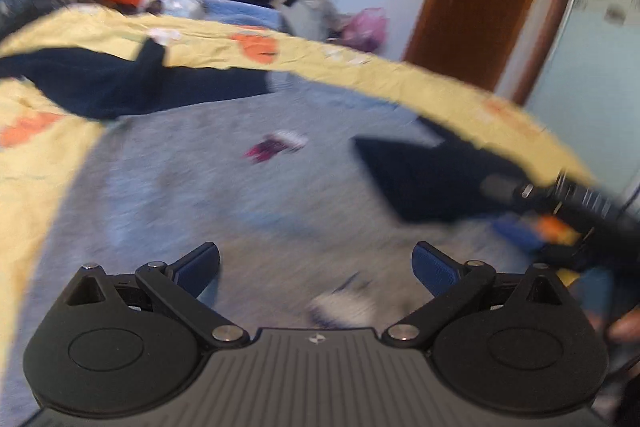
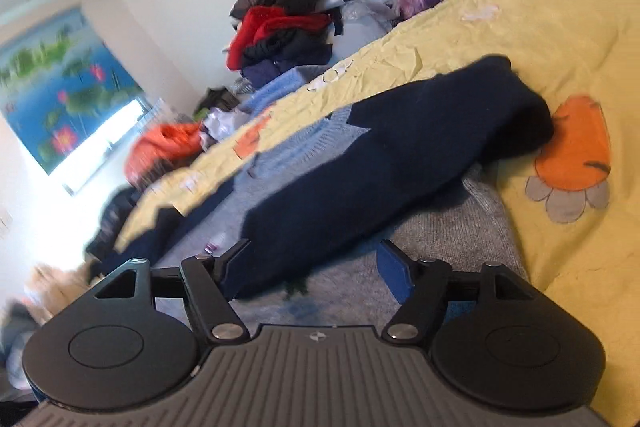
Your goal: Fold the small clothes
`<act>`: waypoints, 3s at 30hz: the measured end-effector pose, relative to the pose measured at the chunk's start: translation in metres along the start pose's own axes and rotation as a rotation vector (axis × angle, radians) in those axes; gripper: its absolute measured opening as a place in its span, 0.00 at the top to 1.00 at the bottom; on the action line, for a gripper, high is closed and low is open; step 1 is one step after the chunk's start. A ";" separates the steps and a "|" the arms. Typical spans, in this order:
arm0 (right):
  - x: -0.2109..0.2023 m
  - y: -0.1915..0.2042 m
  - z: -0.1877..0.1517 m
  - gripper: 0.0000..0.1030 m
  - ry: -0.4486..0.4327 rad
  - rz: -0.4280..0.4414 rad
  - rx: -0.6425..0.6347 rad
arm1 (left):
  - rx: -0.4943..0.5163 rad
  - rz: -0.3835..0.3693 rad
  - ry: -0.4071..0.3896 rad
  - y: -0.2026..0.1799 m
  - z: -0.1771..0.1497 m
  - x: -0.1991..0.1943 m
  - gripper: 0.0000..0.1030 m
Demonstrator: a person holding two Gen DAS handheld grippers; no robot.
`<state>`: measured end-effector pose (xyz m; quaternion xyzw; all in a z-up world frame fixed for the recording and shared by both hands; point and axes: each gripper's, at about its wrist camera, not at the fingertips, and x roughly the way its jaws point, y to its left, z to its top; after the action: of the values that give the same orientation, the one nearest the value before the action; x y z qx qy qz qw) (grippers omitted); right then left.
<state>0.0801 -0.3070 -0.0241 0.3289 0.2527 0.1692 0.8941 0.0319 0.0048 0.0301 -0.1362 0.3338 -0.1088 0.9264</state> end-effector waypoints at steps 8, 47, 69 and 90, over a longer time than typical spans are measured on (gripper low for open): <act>-0.003 -0.016 0.003 0.22 -0.016 0.075 0.110 | -0.352 -0.313 0.163 0.000 0.059 0.091 0.00; -0.003 -0.013 0.000 0.18 -0.016 0.113 0.104 | -0.091 0.120 0.086 0.082 0.070 0.073 0.91; 0.041 0.071 0.041 0.10 0.003 -0.112 -0.361 | 0.201 0.134 0.004 0.025 0.047 0.103 0.09; 0.132 0.042 0.047 0.01 0.151 -0.446 -0.572 | 0.091 0.066 -0.148 0.060 0.053 0.049 0.04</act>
<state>0.2084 -0.2378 -0.0099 -0.0108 0.3259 0.0577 0.9436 0.1103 0.0568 0.0210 -0.0906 0.2634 -0.0828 0.9568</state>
